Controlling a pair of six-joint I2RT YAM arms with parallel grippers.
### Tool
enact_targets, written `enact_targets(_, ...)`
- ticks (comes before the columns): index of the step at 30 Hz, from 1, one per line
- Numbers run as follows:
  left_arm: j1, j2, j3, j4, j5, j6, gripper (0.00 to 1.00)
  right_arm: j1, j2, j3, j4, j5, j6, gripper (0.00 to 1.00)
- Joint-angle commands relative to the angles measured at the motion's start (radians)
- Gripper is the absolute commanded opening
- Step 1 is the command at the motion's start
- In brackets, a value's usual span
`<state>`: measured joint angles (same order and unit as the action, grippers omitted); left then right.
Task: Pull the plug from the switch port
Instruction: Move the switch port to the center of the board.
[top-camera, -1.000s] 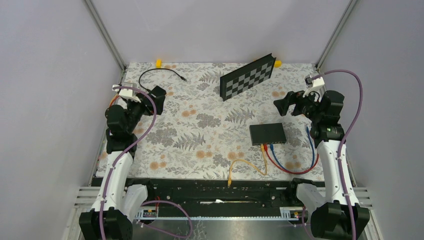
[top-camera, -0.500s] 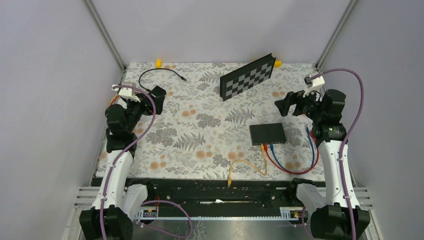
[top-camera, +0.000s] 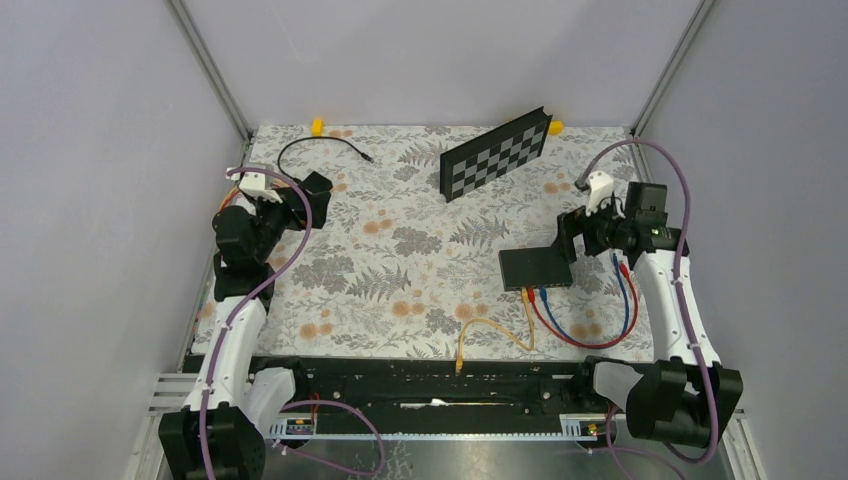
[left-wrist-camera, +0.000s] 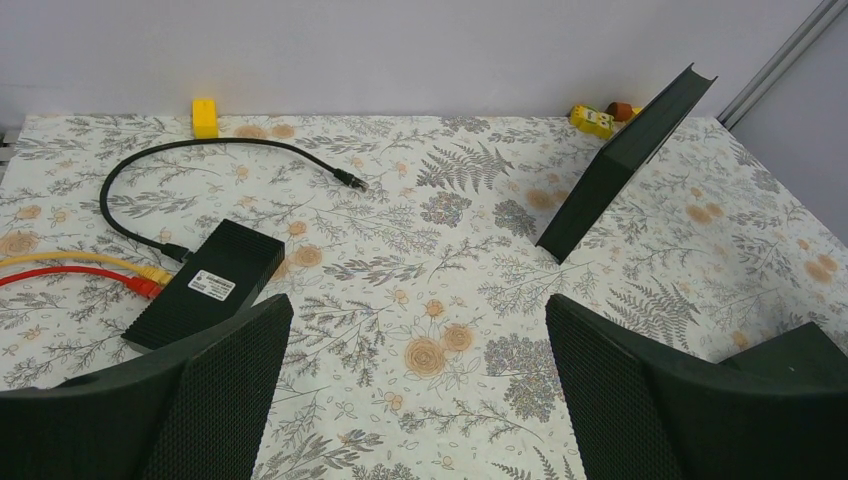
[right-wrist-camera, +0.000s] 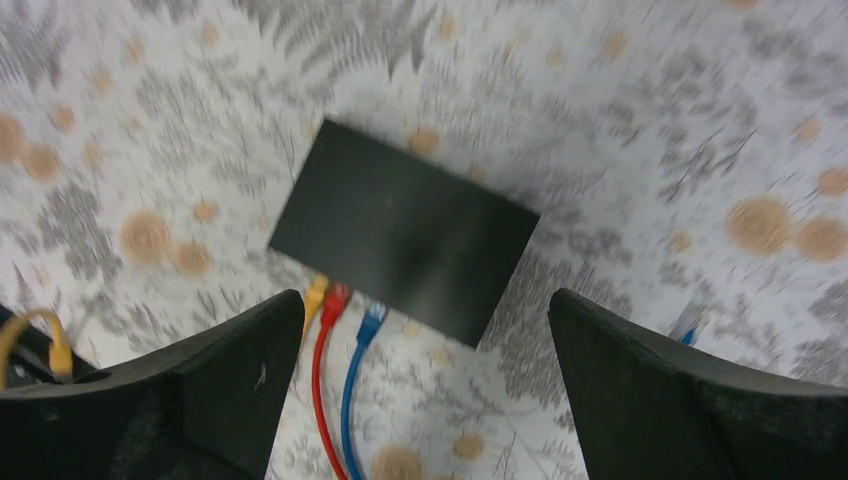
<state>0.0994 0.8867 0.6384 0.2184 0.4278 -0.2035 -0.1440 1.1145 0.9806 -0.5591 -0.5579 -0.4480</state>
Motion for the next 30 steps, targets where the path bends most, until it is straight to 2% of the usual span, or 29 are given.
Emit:
enact_targets(1, 0.007, 0.001, 0.003, 0.038, 0.018, -0.005, 0.99, 0.012, 0.027, -0.085, -0.125, 0.071, -0.19, 1.0)
enact_targets(8, 0.008, 0.006, 0.003, 0.035, 0.019, -0.006, 0.99, 0.043, 0.06, -0.175, -0.088, 0.121, -0.251, 1.0)
enact_targets(20, 0.008, 0.007, 0.001, 0.035, 0.033, -0.013, 0.99, 0.061, 0.205, -0.256, -0.029, 0.301, -0.362, 0.98)
enact_targets(24, 0.008, 0.01, 0.003, 0.035, 0.035, -0.014, 0.99, 0.062, 0.258, -0.25, 0.01, 0.306, -0.366, 0.93)
enact_targets(30, 0.007, 0.009, 0.002, 0.035, 0.037, -0.017, 0.99, 0.103, 0.365, -0.198, 0.045, 0.304, -0.345, 0.77)
